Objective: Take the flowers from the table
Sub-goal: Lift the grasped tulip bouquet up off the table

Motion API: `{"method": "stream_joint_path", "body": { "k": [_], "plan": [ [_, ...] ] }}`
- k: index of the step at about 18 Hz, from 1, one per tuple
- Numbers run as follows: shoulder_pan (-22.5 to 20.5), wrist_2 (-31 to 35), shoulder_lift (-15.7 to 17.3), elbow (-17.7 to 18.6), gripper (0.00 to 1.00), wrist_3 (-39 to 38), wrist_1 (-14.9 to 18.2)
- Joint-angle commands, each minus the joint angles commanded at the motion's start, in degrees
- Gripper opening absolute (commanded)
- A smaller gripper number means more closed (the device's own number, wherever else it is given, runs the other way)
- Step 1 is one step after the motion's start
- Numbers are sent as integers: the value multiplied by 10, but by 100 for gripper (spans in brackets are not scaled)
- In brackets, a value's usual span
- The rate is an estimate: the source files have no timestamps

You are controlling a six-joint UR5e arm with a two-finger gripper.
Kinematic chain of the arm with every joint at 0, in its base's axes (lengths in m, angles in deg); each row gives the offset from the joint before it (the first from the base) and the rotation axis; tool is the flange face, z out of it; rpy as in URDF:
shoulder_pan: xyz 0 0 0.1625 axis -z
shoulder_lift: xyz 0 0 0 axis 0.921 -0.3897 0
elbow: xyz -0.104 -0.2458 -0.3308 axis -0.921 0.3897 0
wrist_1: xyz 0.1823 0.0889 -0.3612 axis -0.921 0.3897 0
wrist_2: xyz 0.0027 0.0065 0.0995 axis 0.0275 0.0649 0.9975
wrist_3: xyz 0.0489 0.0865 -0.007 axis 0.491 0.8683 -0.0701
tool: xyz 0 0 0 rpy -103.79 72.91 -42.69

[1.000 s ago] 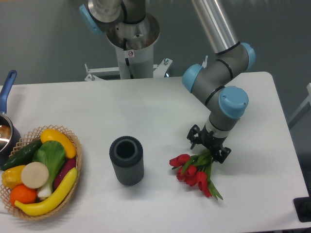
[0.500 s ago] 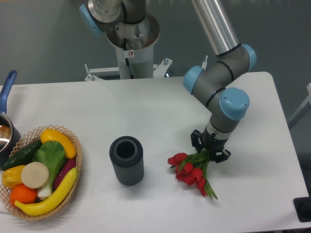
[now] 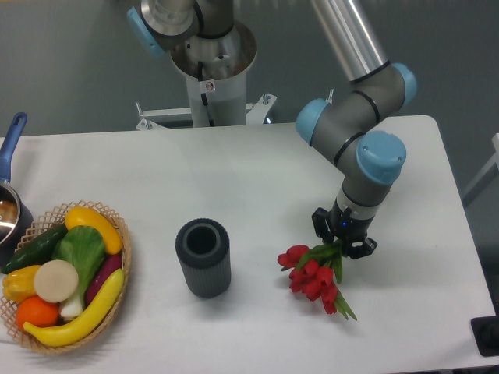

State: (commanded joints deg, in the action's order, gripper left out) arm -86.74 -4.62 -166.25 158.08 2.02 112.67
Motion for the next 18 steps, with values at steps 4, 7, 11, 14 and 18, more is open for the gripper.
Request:
{"method": "stream_joint_path", "body": {
  "k": [4,7,11,14,18],
  "plan": [
    [7,-30,54,-9,34,-45,0],
    [6,-124,88,-11,34,-71,0],
    [-2,-243,114,-13,34,-113,0],
    [-11,-294,132,-8,34,-120,0],
    [-27,-360,149,-4,34,-147,0]
  ]
}}
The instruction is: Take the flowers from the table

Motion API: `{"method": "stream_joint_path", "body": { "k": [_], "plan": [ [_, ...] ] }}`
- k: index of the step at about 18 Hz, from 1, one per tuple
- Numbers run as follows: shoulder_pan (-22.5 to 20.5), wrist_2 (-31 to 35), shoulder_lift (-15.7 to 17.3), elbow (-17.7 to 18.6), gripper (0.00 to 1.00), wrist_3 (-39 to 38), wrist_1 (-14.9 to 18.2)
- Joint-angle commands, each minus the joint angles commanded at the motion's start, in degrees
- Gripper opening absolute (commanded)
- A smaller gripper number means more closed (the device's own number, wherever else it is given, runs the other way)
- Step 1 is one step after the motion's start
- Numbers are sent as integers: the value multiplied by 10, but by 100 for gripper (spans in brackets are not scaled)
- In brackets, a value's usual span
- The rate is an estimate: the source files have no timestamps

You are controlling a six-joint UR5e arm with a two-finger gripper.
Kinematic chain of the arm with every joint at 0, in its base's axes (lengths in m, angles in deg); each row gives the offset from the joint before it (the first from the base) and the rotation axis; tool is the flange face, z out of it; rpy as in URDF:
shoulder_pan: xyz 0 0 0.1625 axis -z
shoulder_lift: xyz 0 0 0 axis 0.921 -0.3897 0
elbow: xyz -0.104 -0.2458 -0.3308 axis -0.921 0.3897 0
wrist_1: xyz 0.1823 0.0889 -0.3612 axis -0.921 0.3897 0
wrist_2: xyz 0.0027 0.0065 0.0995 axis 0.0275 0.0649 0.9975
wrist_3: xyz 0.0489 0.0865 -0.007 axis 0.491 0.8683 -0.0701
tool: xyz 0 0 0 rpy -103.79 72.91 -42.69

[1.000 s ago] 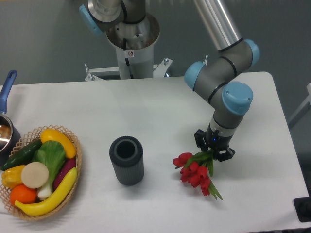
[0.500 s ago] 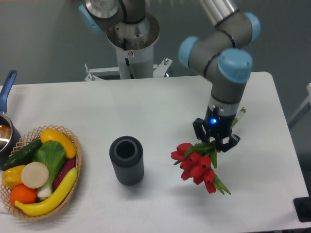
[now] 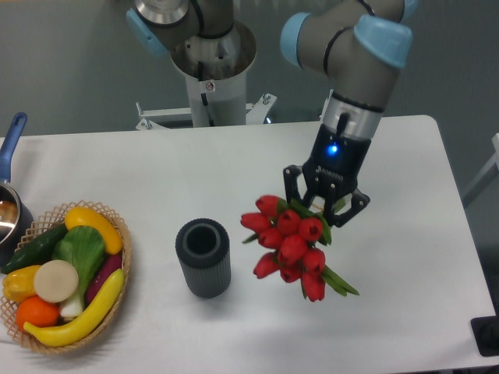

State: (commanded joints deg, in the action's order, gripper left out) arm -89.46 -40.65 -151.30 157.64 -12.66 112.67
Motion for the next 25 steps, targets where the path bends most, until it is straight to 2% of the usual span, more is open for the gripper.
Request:
{"method": "stream_joint_path", "body": {
  "k": [9,25],
  "plan": [
    [-11,-69,-1,0,34,-1,-7],
    [-13,-70,0,1,34,-2,-8]
  ]
}}
